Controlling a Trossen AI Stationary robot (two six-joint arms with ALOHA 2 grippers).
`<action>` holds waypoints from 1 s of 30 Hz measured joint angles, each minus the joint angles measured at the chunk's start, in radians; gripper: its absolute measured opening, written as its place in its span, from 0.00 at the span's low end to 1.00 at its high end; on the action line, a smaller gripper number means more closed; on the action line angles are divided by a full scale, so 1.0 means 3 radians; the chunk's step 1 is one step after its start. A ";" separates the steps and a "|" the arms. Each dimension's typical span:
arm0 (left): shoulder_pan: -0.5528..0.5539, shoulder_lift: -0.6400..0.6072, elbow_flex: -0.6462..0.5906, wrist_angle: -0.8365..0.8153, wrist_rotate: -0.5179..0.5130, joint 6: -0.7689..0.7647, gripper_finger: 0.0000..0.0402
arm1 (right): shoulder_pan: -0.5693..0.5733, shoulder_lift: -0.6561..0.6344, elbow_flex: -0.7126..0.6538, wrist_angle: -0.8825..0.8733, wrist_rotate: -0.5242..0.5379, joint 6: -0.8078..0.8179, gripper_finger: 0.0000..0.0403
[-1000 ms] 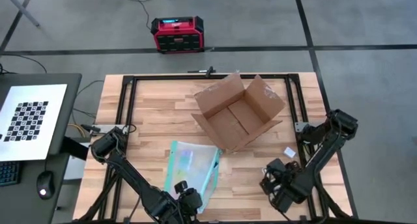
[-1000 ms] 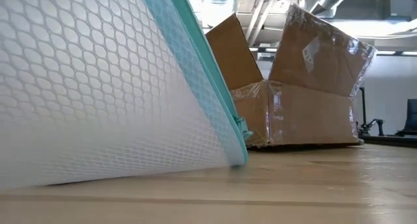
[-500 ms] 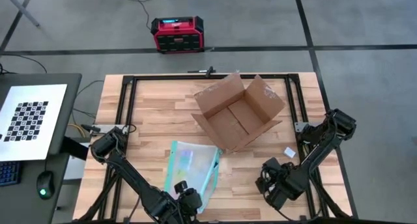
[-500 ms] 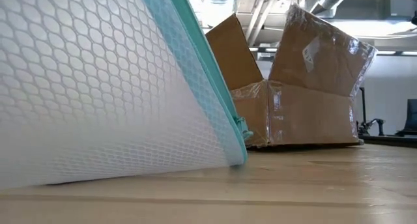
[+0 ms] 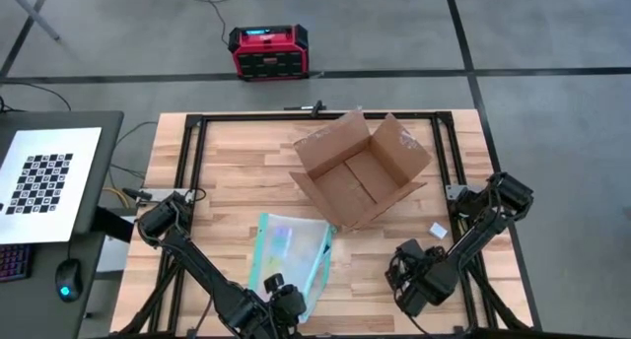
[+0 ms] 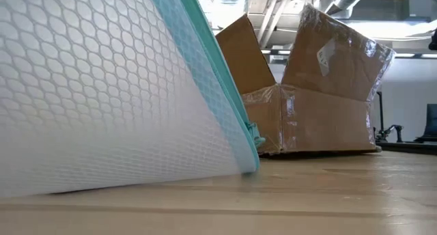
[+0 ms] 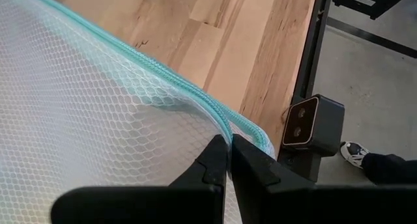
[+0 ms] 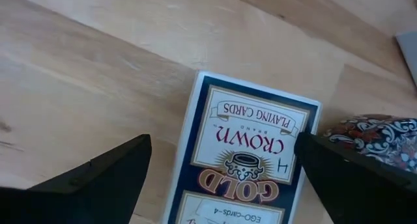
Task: Unpack boxes
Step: Put the white deck of cards into the transparent zip bag
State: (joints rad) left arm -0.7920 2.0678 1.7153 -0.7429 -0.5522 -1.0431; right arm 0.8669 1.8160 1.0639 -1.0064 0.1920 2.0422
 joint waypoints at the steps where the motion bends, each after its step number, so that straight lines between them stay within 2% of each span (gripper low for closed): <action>1: 0.0001 0.0000 0.0000 -0.0001 0.0000 0.0000 0.00 | 0.0000 0.0001 0.0016 -0.0019 -0.0001 0.0005 0.94; 6: 0.0008 0.0000 0.0000 -0.0002 0.0000 0.0000 0.00 | -0.0019 0.0010 0.0175 -0.0238 -0.0075 0.0035 0.94; 12: 0.0008 0.0000 0.0000 -0.0002 0.0001 0.0000 0.00 | -0.0019 0.0017 0.0178 -0.0215 -0.0080 0.0048 0.94; 18: 0.0008 0.0000 0.0000 -0.0002 0.0001 0.0000 0.00 | -0.0012 0.0017 0.0175 -0.0358 -0.0286 0.0043 0.94; 25: 0.0008 0.0000 0.0000 -0.0003 0.0001 0.0000 0.00 | 0.0013 0.0017 0.0129 -0.0281 -0.0297 0.0045 0.94; 30: 0.0008 0.0000 0.0000 -0.0003 0.0001 0.0000 0.00 | 0.0013 -0.0002 -0.0070 0.0066 -0.0271 0.0062 0.94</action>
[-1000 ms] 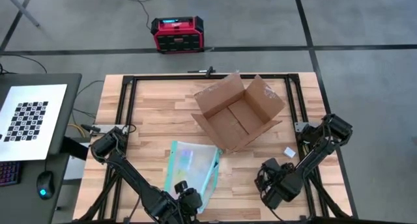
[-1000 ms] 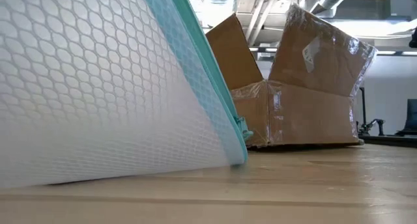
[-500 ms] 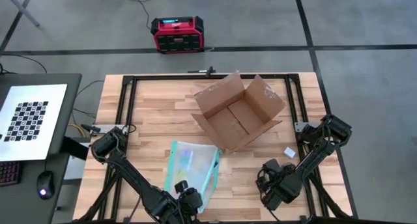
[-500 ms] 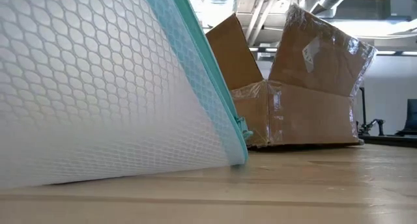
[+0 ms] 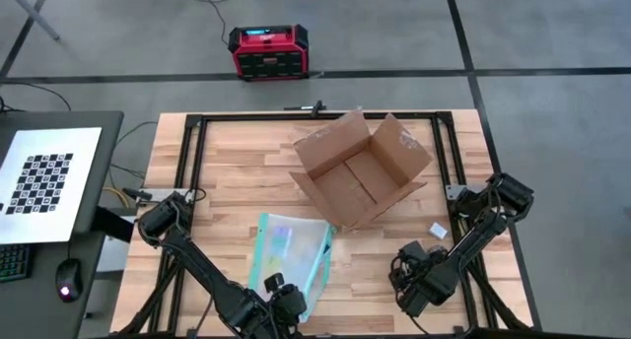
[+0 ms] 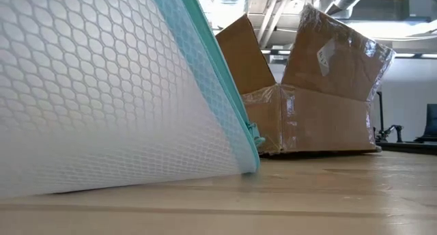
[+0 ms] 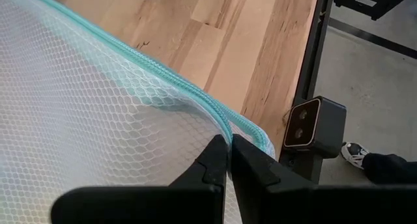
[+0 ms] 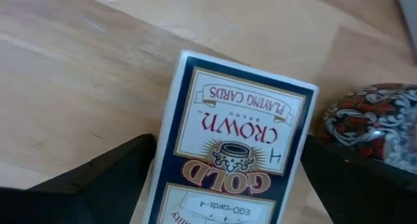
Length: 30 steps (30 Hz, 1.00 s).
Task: Unpack boxes
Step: Put the white deck of cards into the transparent zip bag
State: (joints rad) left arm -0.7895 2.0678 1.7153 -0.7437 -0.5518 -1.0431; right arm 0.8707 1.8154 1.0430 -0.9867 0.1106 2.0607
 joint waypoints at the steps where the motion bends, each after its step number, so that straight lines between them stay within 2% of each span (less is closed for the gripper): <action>1: 0.0000 0.0000 0.0000 0.0001 0.0000 0.0000 0.00 | 0.0002 -0.0002 -0.0025 0.0034 0.0022 0.0002 0.94; 22: 0.0004 0.0000 0.0000 0.0000 0.0000 0.0000 0.00 | -0.0023 0.0011 -0.0085 0.0475 0.0242 -0.0290 0.93; 25: 0.0005 0.0000 0.0000 0.0000 0.0000 0.0000 0.00 | -0.0025 0.0007 -0.0114 0.0560 0.0203 -0.0301 0.88; 29: 0.0004 0.0000 0.0000 0.0000 0.0000 0.0000 0.00 | 0.0005 0.0007 -0.0114 0.0583 0.0164 -0.0302 0.74; 30: 0.0004 0.0000 0.0000 0.0000 0.0000 0.0000 0.00 | 0.0011 0.0007 -0.0114 0.0584 0.0161 -0.0304 0.74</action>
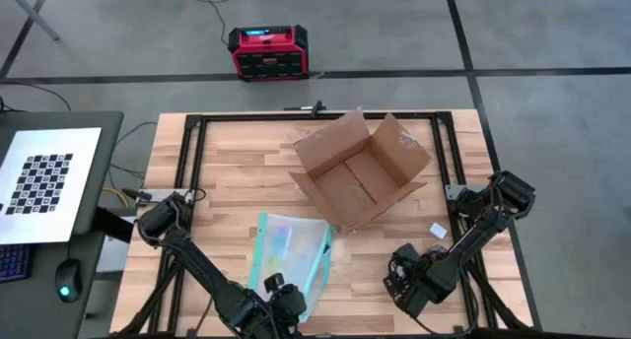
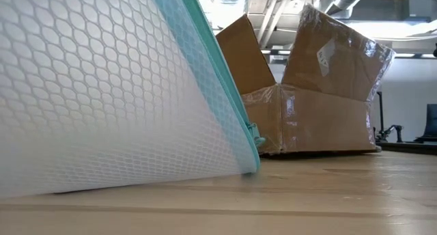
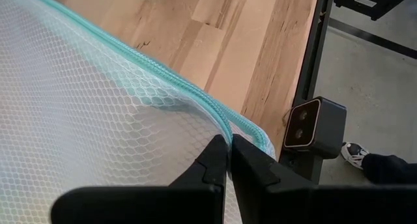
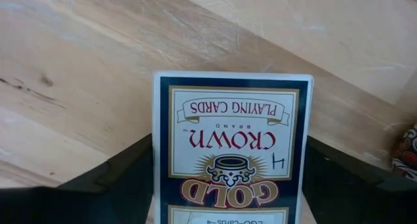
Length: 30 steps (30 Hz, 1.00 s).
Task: Unpack boxes
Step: Put the white deck of cards into the transparent zip bag
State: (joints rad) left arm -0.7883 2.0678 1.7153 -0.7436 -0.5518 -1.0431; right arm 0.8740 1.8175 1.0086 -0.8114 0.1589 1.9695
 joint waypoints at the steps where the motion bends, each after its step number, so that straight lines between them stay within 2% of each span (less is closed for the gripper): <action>1: 0.0001 0.0000 0.0000 0.0001 0.0000 0.0000 0.00 | 0.0002 0.0000 -0.0001 0.0004 -0.0003 -0.0002 0.74; 4: 0.0003 0.0000 0.0000 0.0000 0.0000 0.0000 0.00 | 0.0000 0.0000 0.0014 0.0039 -0.0021 -0.0061 0.74; 8: 0.0004 0.0000 0.0000 0.0001 0.0000 0.0000 0.00 | -0.0031 0.0031 0.0223 0.0140 0.0039 -0.0408 0.74; 12: 0.0004 0.0000 0.0000 0.0000 0.0000 0.0000 0.00 | -0.0153 0.0024 0.0457 0.0602 0.0203 -0.0900 0.74; 16: 0.0005 0.0000 0.0000 0.0000 -0.0001 0.0001 0.00 | -0.0374 0.0064 0.0475 0.1317 0.0369 -0.1483 0.74; 20: 0.0006 0.0000 0.0000 0.0002 0.0000 0.0000 0.00 | -0.0596 0.0093 0.0478 0.1622 0.0498 -0.1865 0.74; 25: 0.0014 0.0000 -0.0001 0.0014 0.0003 0.0000 0.00 | -0.1022 0.0193 0.0480 0.1959 0.0381 -0.2472 0.74; 30: 0.0018 0.0000 -0.0001 0.0020 0.0019 0.0000 0.00 | -0.1273 0.0240 0.0497 0.2153 0.0190 -0.2912 0.74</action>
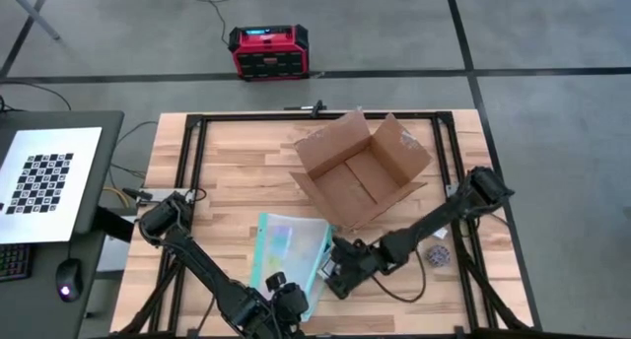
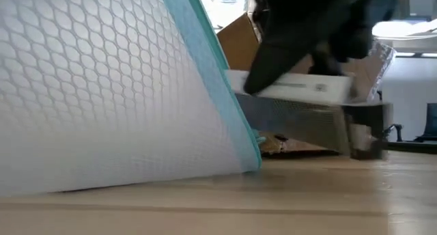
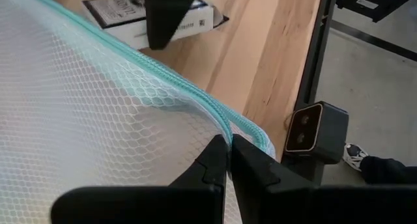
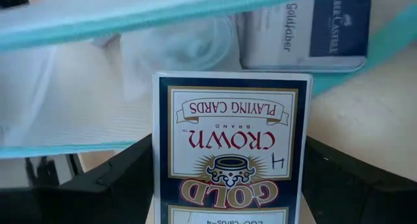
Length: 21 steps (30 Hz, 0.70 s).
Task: Unpack boxes
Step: Put the white deck of cards into the transparent zip bag
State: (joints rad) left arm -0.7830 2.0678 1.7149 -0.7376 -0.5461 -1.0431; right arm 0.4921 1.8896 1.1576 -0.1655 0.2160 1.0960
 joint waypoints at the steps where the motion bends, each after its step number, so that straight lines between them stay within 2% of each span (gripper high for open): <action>1: 0.0000 0.0000 0.0000 0.0001 -0.0001 0.0000 0.00 | -0.0050 0.0000 0.0000 0.0015 -0.0042 -0.0069 0.74; 15: 0.0057 0.0000 0.0000 0.0011 0.0018 0.0060 0.00 | -0.0483 0.0062 0.0000 0.0779 -0.0213 -0.0684 0.74; 21: 0.0100 0.0000 0.0000 -0.0015 0.0019 0.0097 0.00 | -0.0564 0.0384 0.0116 0.1270 -0.0295 -0.0715 0.74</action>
State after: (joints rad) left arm -0.7529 2.0678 1.7149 -0.7420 -0.5404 -1.0142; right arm 0.3229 2.0048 1.1925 0.2156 0.1274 0.8814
